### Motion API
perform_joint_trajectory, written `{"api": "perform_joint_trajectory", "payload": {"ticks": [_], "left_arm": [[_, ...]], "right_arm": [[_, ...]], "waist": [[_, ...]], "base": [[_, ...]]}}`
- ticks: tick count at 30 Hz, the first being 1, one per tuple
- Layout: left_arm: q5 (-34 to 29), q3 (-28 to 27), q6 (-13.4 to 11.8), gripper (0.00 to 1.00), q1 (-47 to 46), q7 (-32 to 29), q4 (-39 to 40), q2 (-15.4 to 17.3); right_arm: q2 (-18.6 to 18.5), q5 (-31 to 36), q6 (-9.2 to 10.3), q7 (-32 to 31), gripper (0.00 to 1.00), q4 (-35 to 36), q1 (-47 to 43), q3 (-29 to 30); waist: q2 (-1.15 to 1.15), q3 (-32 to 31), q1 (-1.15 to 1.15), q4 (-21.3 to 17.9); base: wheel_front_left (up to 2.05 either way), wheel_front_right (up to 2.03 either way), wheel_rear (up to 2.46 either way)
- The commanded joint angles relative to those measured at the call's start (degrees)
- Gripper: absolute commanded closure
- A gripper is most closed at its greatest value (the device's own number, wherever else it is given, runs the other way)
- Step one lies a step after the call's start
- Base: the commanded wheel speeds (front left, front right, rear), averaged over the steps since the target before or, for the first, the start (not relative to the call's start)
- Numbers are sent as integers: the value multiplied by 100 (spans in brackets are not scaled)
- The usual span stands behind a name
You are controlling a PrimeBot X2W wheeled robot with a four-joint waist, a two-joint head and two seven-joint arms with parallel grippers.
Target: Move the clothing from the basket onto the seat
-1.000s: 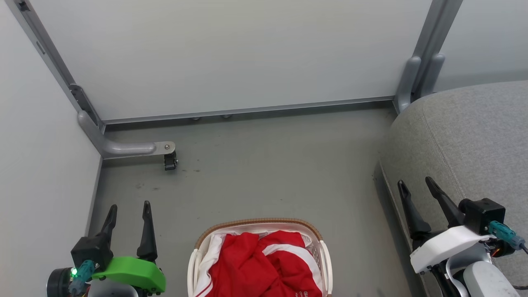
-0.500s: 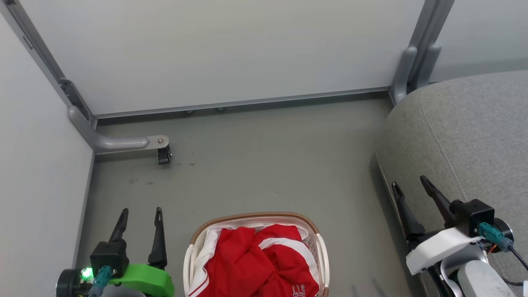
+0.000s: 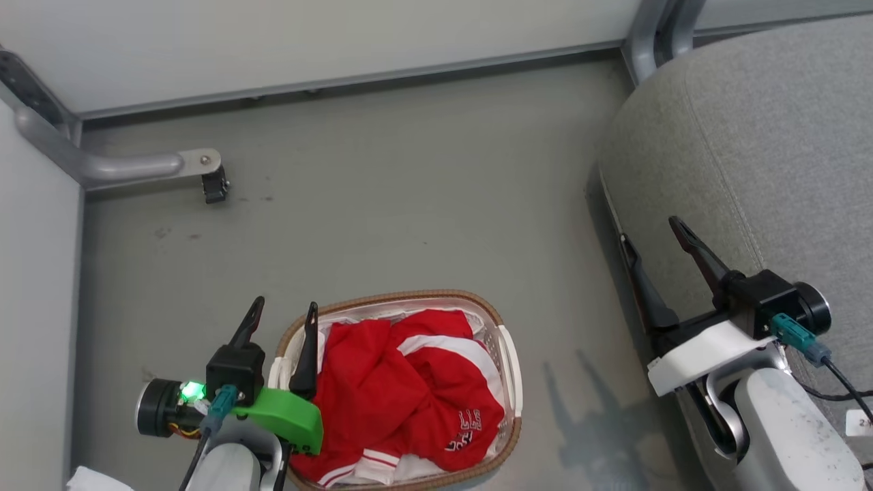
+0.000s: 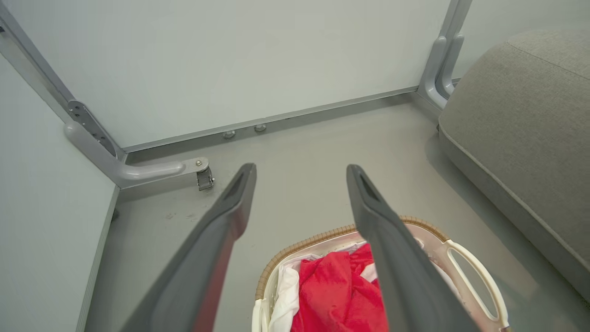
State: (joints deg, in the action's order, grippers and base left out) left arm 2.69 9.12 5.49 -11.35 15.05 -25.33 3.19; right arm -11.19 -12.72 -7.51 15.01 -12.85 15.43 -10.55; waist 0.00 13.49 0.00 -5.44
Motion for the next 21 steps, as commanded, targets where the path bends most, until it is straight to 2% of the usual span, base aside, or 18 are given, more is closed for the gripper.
{"api": "perform_joint_trajectory", "payload": {"ticks": [1,11,21], "left_arm": [[50,-29,9,0,-197,13,-57,12],[-64,81,33,0,-803,11,-626,14],[-190,43,-127,0,-1327,9,-1387,114]], "right_arm": [[5,-45,4,25,0,35,147,-66],[172,-93,5,25,0,253,790,-287],[200,-165,5,25,0,139,1001,-455]], "waist": [[0,630,0,-377],[0,1581,0,-786],[0,2340,0,-983]], "base": [[0,0,0],[0,0,0],[0,0,0]]}}
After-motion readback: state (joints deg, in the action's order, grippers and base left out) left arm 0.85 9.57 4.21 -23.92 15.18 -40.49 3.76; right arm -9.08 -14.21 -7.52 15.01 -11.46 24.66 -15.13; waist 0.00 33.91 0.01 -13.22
